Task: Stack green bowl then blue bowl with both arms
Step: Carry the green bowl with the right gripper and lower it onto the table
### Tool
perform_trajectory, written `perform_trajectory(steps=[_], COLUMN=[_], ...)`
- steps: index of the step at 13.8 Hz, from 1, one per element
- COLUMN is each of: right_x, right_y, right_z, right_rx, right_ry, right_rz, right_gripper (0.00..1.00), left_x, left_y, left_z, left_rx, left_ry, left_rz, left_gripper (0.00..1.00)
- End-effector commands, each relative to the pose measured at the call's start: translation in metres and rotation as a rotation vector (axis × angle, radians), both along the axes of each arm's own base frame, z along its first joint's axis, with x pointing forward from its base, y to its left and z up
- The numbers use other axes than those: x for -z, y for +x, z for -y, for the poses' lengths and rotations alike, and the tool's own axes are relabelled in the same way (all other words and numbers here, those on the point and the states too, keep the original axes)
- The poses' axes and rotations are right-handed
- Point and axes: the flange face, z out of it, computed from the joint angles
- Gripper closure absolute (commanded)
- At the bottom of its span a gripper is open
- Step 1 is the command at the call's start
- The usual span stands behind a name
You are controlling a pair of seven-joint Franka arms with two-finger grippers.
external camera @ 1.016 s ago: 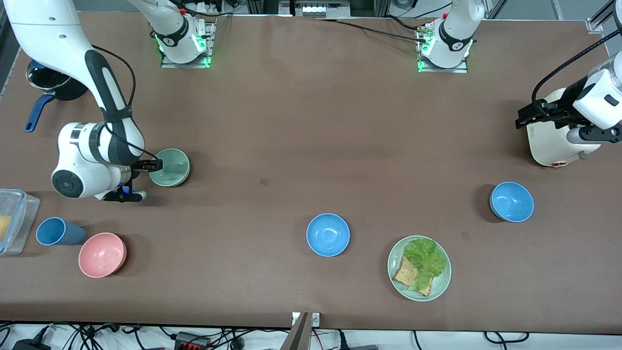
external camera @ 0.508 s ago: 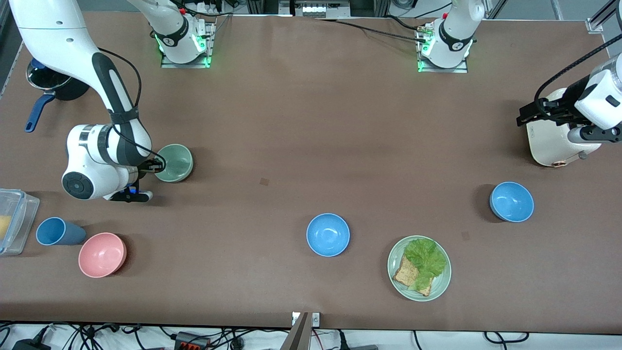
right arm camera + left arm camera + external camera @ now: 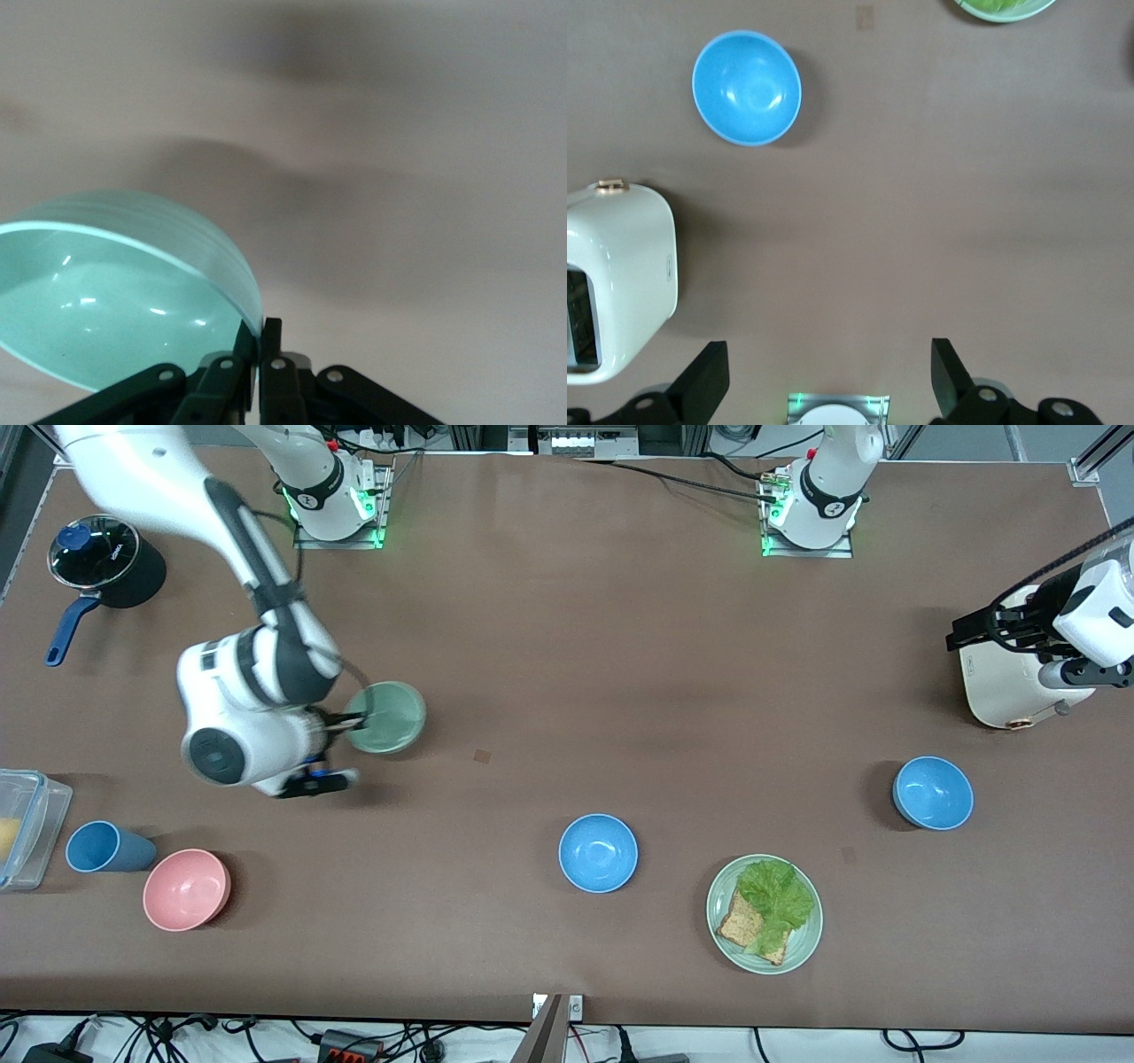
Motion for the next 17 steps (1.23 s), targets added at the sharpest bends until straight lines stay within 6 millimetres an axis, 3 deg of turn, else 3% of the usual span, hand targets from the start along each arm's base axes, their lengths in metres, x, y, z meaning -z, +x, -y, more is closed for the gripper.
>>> perform_trajectory(steps=[1,2,4,8,11,13,14,15,16,17], right_x=[-0.01,-0.011,0.005,0.042,0.063,0.067,0.07,0.07,0.063,0.052], right_y=[-0.016,-0.03,-0.056,-0.1,-0.114,-0.131,-0.135,-0.133,-0.126,-0.114], right_z=[-0.066,-0.105,-0.16,-0.245,-0.255,-0.27,-0.274,-0.273,-0.27,-0.269], right_rx=[-0.045,-0.057,0.006,0.091,0.099,0.093,0.105,0.137,0.167,0.193], right_ry=[0.082,0.064,-0.011,-0.027,-0.051,-0.059,-0.07,-0.081,-0.082,-0.069], right_rz=[0.005,0.018,0.029,0.079,0.053,0.032,0.028,0.026,0.035,0.052], right_gripper=[1.0,1.0,1.0,1.0,1.0,1.0,0.9,0.37,0.0,0.0], left_x=[0.003,0.009,0.015,0.029,0.043,0.073,0.077,0.095,0.112,0.133], left_y=[0.003,0.005,0.008,0.02,0.024,0.035,0.048,0.055,0.061,0.067], left_z=[-0.008,-0.011,-0.011,-0.021,-0.033,-0.04,-0.05,-0.068,-0.084,-0.104], left_rx=[0.002,-0.001,-0.002,-0.014,-0.033,-0.027,-0.022,-0.016,0.006,0.003], left_ry=[-0.017,-0.02,-0.021,-0.02,-0.02,0.008,0.053,0.065,0.064,0.057], left_rz=[-0.025,-0.037,-0.046,-0.024,-0.047,-0.09,-0.037,-0.025,-0.021,-0.003], left_gripper=[0.0,0.0,0.0,0.0,0.0,0.0,0.0,0.0,0.0,0.0])
